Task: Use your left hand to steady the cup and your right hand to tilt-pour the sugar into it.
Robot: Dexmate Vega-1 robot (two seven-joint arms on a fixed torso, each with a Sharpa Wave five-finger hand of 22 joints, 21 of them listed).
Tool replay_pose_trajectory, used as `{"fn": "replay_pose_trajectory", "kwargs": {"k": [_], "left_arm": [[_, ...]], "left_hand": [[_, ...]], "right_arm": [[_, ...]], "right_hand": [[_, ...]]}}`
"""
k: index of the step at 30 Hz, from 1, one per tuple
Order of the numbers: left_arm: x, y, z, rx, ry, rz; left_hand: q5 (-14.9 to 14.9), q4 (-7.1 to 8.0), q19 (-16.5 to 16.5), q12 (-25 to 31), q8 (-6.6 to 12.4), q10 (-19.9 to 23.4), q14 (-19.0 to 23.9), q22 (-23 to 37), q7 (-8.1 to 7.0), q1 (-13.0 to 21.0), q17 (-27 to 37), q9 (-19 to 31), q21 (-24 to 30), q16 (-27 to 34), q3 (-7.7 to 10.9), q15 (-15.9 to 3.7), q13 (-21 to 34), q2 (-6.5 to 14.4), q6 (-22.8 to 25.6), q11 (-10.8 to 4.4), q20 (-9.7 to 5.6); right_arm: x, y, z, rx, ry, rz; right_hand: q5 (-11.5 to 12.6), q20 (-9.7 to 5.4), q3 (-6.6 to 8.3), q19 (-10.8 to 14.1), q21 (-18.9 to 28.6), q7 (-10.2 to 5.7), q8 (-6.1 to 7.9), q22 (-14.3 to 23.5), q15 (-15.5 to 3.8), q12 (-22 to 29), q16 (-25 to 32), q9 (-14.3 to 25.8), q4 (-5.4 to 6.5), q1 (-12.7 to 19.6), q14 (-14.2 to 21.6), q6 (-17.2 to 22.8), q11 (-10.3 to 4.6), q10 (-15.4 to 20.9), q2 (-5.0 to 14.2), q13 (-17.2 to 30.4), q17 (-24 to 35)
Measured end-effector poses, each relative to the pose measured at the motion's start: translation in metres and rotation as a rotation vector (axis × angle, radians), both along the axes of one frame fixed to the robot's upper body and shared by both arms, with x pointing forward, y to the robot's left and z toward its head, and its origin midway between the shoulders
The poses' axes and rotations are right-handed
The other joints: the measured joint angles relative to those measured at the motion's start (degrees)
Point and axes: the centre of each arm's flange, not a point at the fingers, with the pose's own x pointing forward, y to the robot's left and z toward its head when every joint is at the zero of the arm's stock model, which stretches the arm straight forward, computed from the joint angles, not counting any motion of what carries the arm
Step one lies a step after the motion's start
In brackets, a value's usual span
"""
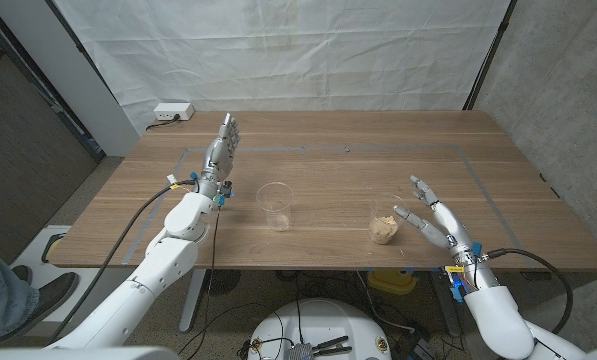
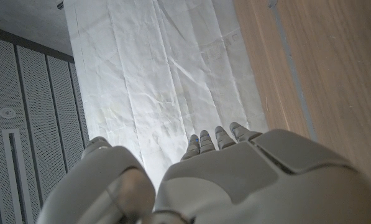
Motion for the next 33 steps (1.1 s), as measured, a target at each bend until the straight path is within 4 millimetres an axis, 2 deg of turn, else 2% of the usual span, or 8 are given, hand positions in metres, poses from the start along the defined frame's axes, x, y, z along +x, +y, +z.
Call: {"fn": "replay_pose_trajectory", "kwargs": {"k": [3,4,13,20,27,28,33], "left_arm": [[-0.001,-0.003,0.002,0.001,-0.005,-0.006],[-0.001,-0.004,0.002,0.004,-0.006,-0.006],[-0.002,-0.009,0.007,0.005,-0.015,-0.012],[-0.004,-0.014,0.015,0.01,-0.026,-0.018],[-0.005,-0.015,0.017,0.016,-0.017,-0.016],[-0.004,-0.015,0.017,0.016,-0.015,-0.015],[-0.005,-0.014,0.017,0.02,-0.011,-0.013]], "left_hand": [[0.0,0.24,0.0,0.0,0.0,0.0,0.0,0.0,0.0,-0.01,0.0,0.0,0.0,0.0,-0.24,0.0,0.0,0.01,0.0,0.0,0.0],[0.0,0.24,0.0,0.0,0.0,0.0,0.0,0.0,0.0,-0.01,0.0,0.0,0.0,0.0,-0.24,0.0,0.0,0.01,0.0,0.0,0.0],[0.0,0.07,0.0,0.0,0.0,0.0,0.0,-0.01,0.0,-0.34,-0.01,0.0,0.0,0.0,-0.4,0.0,0.0,0.34,0.0,0.0,0.0],[0.0,0.07,0.0,0.0,0.0,0.0,0.01,-0.01,0.0,-0.53,-0.01,0.0,0.0,0.0,-0.4,0.0,-0.01,0.53,0.0,0.0,0.0],[0.0,0.07,0.01,0.0,0.0,0.0,0.01,-0.01,-0.21,-0.51,-0.01,0.0,0.0,0.01,-0.39,0.0,-0.01,0.51,0.2,0.0,0.0],[0.0,0.07,0.01,0.0,0.0,0.0,0.01,-0.01,-0.21,0.0,-0.01,0.0,0.0,0.01,-0.39,0.0,-0.01,0.0,0.2,0.0,0.0],[0.0,0.24,0.01,0.0,0.0,0.0,0.01,-0.01,-0.21,-0.02,-0.01,-0.01,0.0,0.01,-0.55,0.0,-0.01,0.02,0.2,0.0,0.0]], "right_arm": [[0.0,-0.001,-0.001,-0.004,-0.007,-0.014],[-0.001,-0.002,-0.007,-0.005,0.004,-0.022],[-0.002,-0.003,-0.021,-0.023,0.013,-0.07],[0.0,-0.003,-0.028,-0.037,0.019,-0.107],[0.007,0.0,-0.04,-0.047,0.026,-0.141],[0.009,0.0,-0.042,-0.046,0.032,-0.141],[0.013,0.003,-0.049,-0.051,0.032,-0.157]], "right_hand": [[0.0,0.0,-0.24,0.0,0.0,0.0,0.0,0.0,0.0,0.24,0.0,0.0,0.24,-0.12,0.0,0.0,0.31,0.32,0.13,0.0,0.0],[0.0,0.0,-0.24,0.0,0.0,0.0,0.08,0.0,0.0,0.24,0.16,0.0,0.24,-0.21,0.0,0.0,0.31,0.32,0.21,0.0,0.0],[0.0,0.0,-0.71,0.01,0.0,0.0,0.29,0.0,0.0,0.45,0.22,0.0,0.71,-0.95,0.0,0.01,0.31,0.32,0.35,0.0,0.3],[0.22,0.0,-1.09,0.01,0.0,-0.32,0.5,0.0,0.0,0.45,0.22,0.0,0.47,-1.33,0.0,0.33,0.09,0.54,0.43,0.0,0.16],[0.84,-0.2,-1.26,0.24,0.0,-1.14,1.09,0.0,-0.65,0.89,0.44,0.0,0.63,-1.55,0.65,2.42,-0.73,1.97,0.64,0.0,0.14],[0.98,-0.19,-1.26,0.26,0.0,-1.32,1.34,0.0,-0.82,0.89,0.62,0.0,0.64,-1.55,0.83,2.61,-0.73,1.97,0.65,0.0,0.14],[1.27,-0.29,-1.26,0.76,0.0,-1.41,1.34,0.0,-0.8,1.33,0.64,0.0,0.63,-1.29,1.42,3.32,-1.09,2.86,0.9,0.0,0.14]]}}
